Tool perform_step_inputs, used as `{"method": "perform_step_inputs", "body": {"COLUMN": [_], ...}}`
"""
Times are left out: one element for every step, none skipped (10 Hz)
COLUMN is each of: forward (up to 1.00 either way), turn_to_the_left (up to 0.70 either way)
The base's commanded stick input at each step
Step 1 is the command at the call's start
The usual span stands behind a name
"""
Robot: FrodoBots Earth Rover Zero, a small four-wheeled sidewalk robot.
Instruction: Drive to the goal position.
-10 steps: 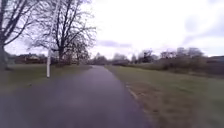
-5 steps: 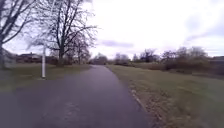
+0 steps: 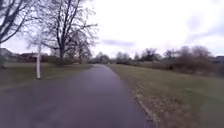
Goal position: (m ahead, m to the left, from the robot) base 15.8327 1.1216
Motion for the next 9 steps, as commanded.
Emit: {"method": "perform_step_inputs", "body": {"forward": [1.00,1.00,1.00,1.00,1.00,1.00,1.00,1.00,1.00], "turn_to_the_left": [0.00,0.00,0.00,0.00,0.00,0.00,0.00,0.00,0.00]}}
